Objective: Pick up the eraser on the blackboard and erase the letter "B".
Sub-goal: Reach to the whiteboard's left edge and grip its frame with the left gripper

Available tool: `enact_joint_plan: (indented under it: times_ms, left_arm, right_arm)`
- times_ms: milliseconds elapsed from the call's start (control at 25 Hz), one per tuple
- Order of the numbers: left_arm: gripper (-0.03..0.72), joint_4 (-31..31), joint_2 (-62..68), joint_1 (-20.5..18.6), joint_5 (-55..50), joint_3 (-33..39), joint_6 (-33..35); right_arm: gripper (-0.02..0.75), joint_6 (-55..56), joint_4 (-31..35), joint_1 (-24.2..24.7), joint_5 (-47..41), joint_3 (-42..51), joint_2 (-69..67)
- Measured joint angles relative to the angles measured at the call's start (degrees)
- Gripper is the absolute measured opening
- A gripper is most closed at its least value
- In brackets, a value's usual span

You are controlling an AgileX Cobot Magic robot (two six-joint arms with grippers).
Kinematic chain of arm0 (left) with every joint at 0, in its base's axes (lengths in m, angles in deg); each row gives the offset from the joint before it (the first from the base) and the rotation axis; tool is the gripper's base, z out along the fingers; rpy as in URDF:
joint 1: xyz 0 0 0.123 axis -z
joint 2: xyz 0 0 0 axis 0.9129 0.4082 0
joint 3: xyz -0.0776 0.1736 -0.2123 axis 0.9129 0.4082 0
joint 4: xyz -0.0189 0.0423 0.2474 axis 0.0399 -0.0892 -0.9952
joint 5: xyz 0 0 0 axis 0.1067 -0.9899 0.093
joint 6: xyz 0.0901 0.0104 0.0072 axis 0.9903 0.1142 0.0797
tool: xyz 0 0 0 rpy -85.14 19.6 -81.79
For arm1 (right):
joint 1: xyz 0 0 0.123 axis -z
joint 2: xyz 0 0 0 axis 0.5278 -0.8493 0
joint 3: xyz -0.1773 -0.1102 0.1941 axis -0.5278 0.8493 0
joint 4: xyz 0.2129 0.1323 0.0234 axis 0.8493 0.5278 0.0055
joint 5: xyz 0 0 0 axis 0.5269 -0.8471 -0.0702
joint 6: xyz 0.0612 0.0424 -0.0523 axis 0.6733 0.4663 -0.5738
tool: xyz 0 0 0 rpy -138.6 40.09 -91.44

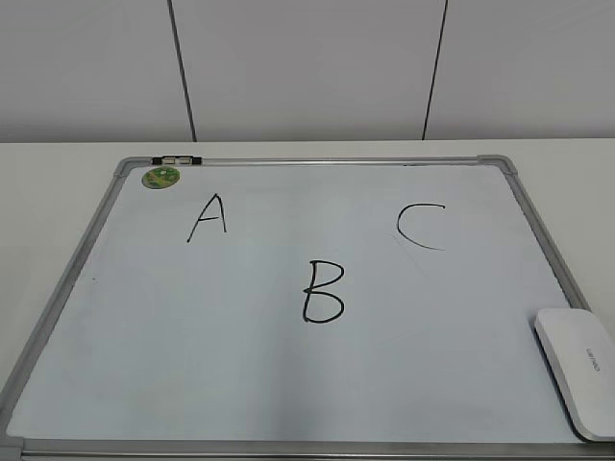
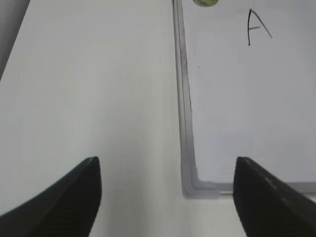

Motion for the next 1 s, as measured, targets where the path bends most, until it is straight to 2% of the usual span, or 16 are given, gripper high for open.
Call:
enact_joint_plan:
  times_ms: [200,360,1000]
  left_arm:
    - [0.602,0.00,13.77,0.00,7.46,-3.96,0.00]
    - [0.598,0.00,25.32,0.00,9.46,-8.75,0.00]
    - [0.592,7.53,67.02,0.17,6.94,-29.48,7.27]
  right_arm:
    - [0.591,0.00,0.00,0.00,0.00,0.00,0.00]
    - [0.591,0.00,0.00,0.00,0.00,0.00,0.00]
    - [0.591,0.00,0.00,0.00,0.00,0.00,0.00]
